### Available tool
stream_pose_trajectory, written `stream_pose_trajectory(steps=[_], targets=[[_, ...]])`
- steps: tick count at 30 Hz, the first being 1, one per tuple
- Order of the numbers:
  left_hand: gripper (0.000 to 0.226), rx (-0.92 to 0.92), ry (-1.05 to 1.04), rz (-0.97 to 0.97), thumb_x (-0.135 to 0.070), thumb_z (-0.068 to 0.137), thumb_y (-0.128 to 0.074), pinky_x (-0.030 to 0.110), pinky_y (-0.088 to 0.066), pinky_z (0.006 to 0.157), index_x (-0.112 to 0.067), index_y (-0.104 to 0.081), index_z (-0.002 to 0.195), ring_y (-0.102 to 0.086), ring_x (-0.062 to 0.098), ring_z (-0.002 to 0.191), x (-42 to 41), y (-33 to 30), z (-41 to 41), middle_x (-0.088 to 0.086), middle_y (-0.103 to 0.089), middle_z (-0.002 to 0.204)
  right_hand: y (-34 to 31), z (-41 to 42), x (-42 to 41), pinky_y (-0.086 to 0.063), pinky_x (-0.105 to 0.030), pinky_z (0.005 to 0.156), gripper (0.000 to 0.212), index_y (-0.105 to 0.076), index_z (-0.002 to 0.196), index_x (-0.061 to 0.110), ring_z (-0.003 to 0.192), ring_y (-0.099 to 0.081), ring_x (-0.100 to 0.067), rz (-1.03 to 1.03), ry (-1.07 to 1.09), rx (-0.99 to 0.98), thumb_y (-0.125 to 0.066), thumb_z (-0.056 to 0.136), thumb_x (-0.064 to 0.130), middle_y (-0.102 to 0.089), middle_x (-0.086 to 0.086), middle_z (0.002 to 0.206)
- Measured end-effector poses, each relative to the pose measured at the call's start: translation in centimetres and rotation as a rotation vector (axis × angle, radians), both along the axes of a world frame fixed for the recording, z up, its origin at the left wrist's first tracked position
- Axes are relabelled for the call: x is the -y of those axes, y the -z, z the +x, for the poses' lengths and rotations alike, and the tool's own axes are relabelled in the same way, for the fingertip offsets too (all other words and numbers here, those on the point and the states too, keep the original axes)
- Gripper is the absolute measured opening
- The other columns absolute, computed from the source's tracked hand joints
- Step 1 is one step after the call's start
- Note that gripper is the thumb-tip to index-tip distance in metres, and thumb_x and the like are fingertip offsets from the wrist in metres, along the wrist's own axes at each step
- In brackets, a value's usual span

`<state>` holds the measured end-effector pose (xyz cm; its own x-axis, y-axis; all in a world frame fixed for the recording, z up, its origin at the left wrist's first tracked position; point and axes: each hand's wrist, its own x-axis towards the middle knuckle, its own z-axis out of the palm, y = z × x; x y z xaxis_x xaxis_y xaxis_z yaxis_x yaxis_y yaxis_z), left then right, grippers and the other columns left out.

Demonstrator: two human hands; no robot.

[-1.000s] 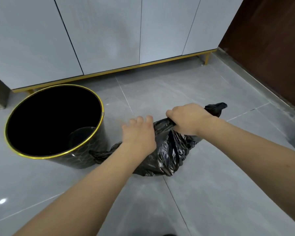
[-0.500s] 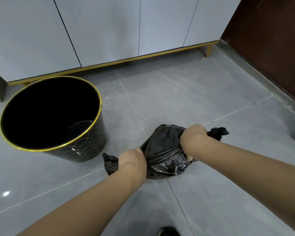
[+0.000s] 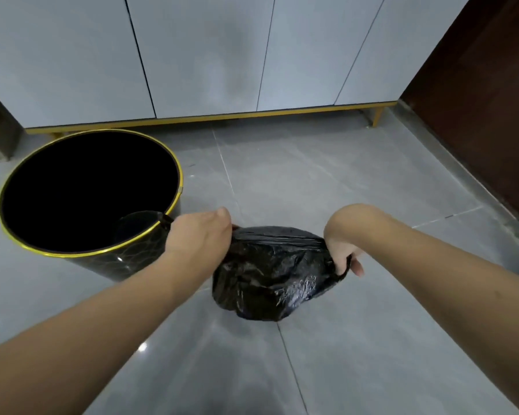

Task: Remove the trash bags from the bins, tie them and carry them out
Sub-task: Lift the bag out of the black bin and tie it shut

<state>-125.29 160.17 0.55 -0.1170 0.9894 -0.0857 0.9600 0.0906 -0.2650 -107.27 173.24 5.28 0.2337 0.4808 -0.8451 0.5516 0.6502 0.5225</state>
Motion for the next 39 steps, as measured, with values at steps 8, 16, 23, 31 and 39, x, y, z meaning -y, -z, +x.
stream_pose_trajectory(steps=[8, 16, 23, 31, 39], targets=[[0.02, 0.695, -0.489, -0.793, -0.028, 0.077, -0.053, 0.024, -0.042, 0.055, -0.012, -0.065, 0.076, -0.054, 0.019, 0.055, 3.9, 4.5, 0.6, 0.0, -0.065, 0.072, 7.1, 3.0, 2.2, -0.037, -0.022, 0.052, 0.042, -0.049, 0.052, 0.02, 0.057, -0.049, -0.016, -0.228, 0.585, -0.521, -0.071, 0.081, 0.041, -0.052, 0.002, 0.051], [0.016, 1.647, -0.944, -0.478, -0.005, 0.093, -0.048, 0.036, -0.051, 0.066, 0.002, -0.062, 0.091, -0.062, 0.027, 0.065, 5.1, 6.5, -1.0, 0.015, -0.065, 0.072, 11.8, 6.5, 4.7, -0.033, -0.024, 0.055, 0.032, -0.057, 0.064, 0.017, 0.058, -0.035, -0.015, -0.759, 1.457, -1.138, -0.074, 0.075, 0.042, -0.045, 0.001, 0.051], [0.038, 2.129, -0.784, -0.017, -0.015, 0.08, -0.056, 0.03, -0.05, 0.063, 0.01, -0.063, 0.108, -0.064, 0.025, 0.079, 5.2, 5.4, -1.5, 0.017, -0.067, 0.093, 13.8, 4.3, 6.4, -0.045, -0.037, 0.073, 0.03, -0.056, 0.062, 0.019, 0.065, -0.058, -0.022, -0.783, 2.011, -1.593, -0.066, 0.086, 0.035, -0.055, 0.001, 0.061], [0.033, 1.371, -0.619, 0.363, -0.032, 0.096, -0.057, 0.027, -0.043, 0.053, -0.018, -0.052, 0.066, -0.061, 0.019, 0.061, 3.7, 7.3, 2.0, 0.0, -0.062, 0.064, 12.4, 1.9, 6.6, -0.046, -0.019, 0.047, 0.024, -0.052, 0.068, 0.021, 0.047, -0.052, -0.007, -0.429, 2.345, -1.823, -0.056, 0.089, 0.032, -0.05, 0.009, 0.051], [0.045, 0.357, 0.129, 0.17, -0.042, 0.083, -0.071, 0.02, -0.017, 0.035, -0.02, -0.038, 0.062, -0.044, 0.02, 0.028, 5.7, 8.7, 1.4, -0.001, -0.047, 0.044, 11.7, 2.7, 5.6, -0.028, -0.015, 0.038, 0.024, -0.056, 0.079, 0.022, 0.04, -0.041, -0.003, -0.329, 2.493, -1.929, -0.046, 0.097, 0.031, -0.052, 0.011, 0.057]])
